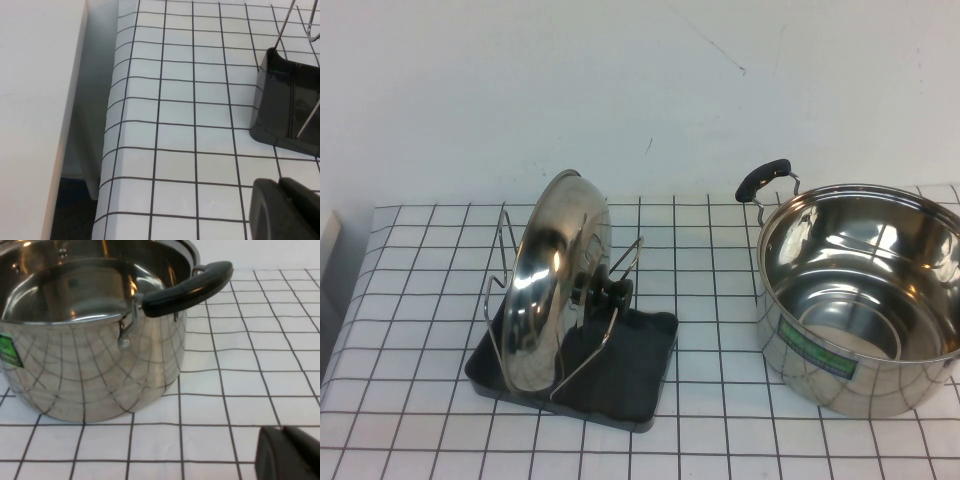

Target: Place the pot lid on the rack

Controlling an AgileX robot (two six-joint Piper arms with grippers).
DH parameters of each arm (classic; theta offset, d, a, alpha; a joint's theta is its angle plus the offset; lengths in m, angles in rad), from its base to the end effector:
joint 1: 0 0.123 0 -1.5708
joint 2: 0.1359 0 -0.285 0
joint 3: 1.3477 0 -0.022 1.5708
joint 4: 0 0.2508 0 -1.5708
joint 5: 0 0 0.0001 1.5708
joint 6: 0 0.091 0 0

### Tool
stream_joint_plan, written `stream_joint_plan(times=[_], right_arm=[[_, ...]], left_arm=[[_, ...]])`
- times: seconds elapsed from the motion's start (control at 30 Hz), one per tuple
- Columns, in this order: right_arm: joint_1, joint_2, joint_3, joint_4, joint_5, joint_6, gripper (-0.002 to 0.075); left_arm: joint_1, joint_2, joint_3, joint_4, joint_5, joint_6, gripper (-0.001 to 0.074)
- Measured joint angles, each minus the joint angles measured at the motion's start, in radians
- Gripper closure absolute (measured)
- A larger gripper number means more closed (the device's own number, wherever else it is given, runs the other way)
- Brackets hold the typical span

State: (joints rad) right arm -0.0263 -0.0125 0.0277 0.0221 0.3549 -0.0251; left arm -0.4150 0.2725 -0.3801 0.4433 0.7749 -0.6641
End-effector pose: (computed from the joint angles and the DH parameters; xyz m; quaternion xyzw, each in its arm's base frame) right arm 0.0531 -0.0007 0.1726 0.0065 0.7997 -0.0061 0.6004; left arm 0.0614 0.0028 0.2624 -0.0420 0.8597 -0.0581 0.5057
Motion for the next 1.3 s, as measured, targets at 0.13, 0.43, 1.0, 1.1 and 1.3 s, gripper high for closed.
stream_joint_plan(times=[0.13,0.43,1.0,1.1,1.3], right_arm=[[0.035,0.000,0.000,-0.041,0.000,0.081,0.0728],[0.053,0.000,0.000,-0.068,0.000,0.113,0.0728],[0.053,0.000,0.000,-0.073,0.000,0.114,0.0728],[0.053,0.000,0.000,-0.073,0.000,0.114,0.0728],[0.053,0.000,0.000,-0.073,0.001,0.114,0.0728]], left_arm=[[0.000,0.000,0.000,0.000,0.000,0.000,0.0736],[0.000,0.000,0.000,0.000,0.000,-0.002,0.0737],[0.000,0.000,0.005,-0.013,-0.011,-0.002,0.0737],[0.010,-0.013,0.032,-0.043,-0.046,0.000,0.0737],[0.097,-0.137,0.154,-0.183,-0.266,0.162,0.0737]])
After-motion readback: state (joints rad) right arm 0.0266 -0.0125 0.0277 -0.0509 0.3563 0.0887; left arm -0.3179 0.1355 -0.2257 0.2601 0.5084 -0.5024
